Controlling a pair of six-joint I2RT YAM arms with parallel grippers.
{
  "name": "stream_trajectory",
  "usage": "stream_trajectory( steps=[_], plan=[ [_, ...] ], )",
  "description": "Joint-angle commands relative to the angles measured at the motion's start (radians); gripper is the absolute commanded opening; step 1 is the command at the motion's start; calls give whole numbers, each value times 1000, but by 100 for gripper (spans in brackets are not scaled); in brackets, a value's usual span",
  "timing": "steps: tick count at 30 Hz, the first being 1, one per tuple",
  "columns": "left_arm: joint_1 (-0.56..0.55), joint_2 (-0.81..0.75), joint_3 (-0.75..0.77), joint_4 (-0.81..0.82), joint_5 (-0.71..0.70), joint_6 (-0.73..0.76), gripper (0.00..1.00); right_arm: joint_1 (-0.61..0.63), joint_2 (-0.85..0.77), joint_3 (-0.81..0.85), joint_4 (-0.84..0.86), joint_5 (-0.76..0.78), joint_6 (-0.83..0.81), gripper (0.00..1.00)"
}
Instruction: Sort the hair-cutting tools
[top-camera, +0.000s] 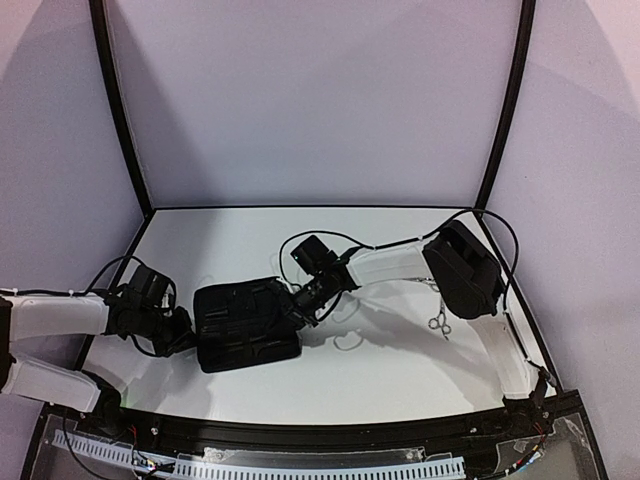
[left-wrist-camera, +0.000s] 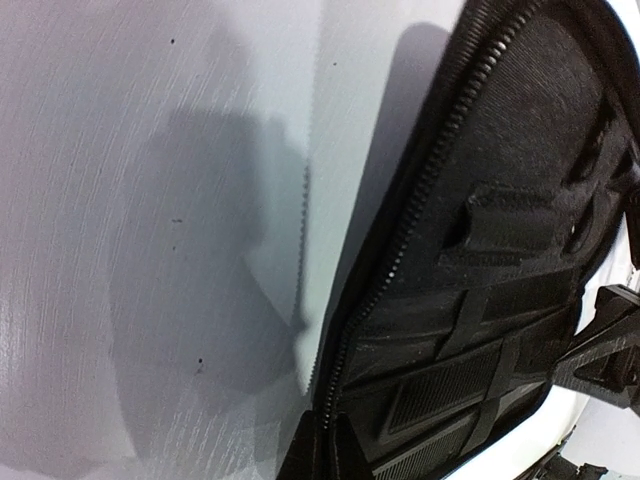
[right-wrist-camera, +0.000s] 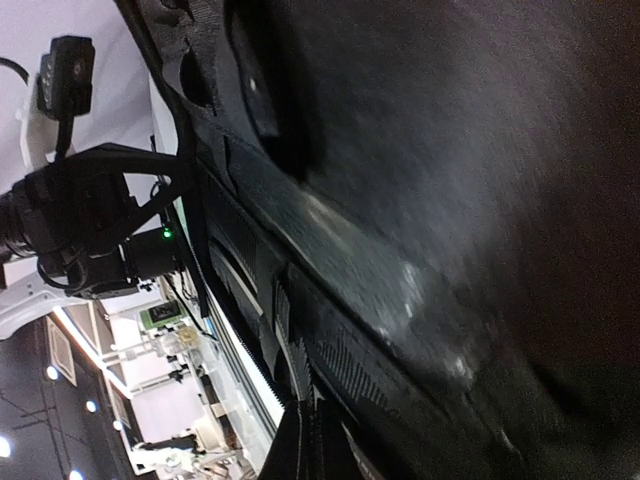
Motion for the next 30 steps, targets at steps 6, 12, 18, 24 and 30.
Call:
stream_trajectory(
  steps=[6,12,18,24,30],
  plan=[
    [-13,5,14,135,34,22,1,48,58,52,-103,51,-80,0],
    [-22,-12,-1,156,43,-18,1,51,62,51,-42,54,-34,0],
    [-33,-61,-22,151,28,-45,1,68,69,71,-3,44,-17,0],
    [-36,-82,-27,139,15,-57,1,71,86,75,81,32,58,0],
    [-36,-96,-39,134,-8,-70,1,83,91,80,121,20,78,0]
  ],
)
